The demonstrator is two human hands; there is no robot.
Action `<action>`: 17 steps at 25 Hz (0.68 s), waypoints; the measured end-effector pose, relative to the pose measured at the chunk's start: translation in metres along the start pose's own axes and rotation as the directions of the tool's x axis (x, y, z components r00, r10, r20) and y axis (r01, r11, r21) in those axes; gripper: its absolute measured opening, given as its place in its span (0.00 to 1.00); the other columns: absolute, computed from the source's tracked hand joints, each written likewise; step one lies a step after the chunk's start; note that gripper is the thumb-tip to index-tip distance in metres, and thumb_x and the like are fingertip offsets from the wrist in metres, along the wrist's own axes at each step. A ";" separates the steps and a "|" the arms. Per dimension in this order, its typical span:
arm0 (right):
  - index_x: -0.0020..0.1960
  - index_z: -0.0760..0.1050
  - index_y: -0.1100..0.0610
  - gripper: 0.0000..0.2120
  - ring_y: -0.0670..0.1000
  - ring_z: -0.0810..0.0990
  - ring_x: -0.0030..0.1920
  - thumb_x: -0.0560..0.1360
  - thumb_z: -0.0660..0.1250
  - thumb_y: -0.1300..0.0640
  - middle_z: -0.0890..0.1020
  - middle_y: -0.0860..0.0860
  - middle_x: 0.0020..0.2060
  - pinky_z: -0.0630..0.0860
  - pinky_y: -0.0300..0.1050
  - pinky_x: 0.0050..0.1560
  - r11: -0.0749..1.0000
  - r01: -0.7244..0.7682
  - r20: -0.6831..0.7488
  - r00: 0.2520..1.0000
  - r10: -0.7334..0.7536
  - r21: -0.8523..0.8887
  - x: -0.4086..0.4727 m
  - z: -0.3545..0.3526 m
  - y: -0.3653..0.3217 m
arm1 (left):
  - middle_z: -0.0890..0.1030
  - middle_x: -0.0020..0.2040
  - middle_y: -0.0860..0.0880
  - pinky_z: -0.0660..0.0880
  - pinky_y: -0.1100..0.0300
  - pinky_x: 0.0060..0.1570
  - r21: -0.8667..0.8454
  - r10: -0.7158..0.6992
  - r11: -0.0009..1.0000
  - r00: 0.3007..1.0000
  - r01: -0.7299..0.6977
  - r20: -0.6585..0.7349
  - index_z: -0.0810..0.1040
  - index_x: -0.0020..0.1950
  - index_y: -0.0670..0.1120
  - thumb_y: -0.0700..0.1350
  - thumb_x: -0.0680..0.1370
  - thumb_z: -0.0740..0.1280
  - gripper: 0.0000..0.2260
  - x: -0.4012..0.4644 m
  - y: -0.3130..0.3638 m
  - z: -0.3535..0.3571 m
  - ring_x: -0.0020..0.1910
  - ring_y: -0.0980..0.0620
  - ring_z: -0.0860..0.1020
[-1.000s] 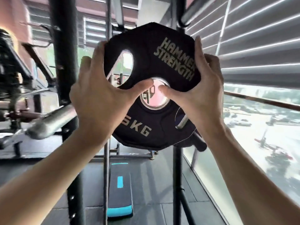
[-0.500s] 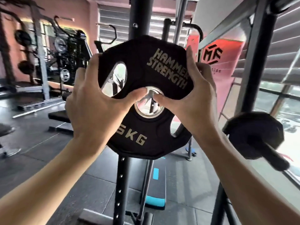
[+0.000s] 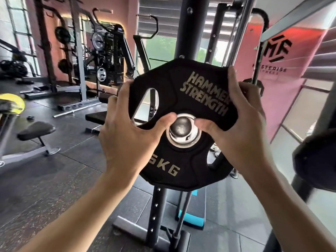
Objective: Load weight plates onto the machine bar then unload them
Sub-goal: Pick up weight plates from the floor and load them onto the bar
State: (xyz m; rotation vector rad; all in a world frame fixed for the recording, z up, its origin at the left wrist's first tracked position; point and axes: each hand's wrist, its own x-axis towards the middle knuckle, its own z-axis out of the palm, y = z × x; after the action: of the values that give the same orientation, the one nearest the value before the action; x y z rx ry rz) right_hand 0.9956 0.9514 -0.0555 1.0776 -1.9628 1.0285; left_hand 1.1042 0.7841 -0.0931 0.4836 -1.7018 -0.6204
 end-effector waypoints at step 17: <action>0.82 0.50 0.54 0.47 0.59 0.66 0.65 0.72 0.75 0.59 0.65 0.57 0.70 0.72 0.59 0.62 0.920 0.132 -0.004 0.990 -0.143 -0.368 0.037 0.030 0.039 | 0.39 0.81 0.51 0.44 0.41 0.76 -0.012 0.400 0.887 0.757 -0.461 0.517 0.35 0.80 0.57 0.54 0.62 0.79 0.62 0.071 -0.033 0.065 0.80 0.46 0.42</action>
State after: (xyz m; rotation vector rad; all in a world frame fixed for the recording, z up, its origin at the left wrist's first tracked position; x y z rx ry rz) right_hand 0.9393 0.9261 -0.0513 0.9646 -1.9250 0.5669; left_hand 1.0256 0.7243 -0.0705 -0.0237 -2.2717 -0.3156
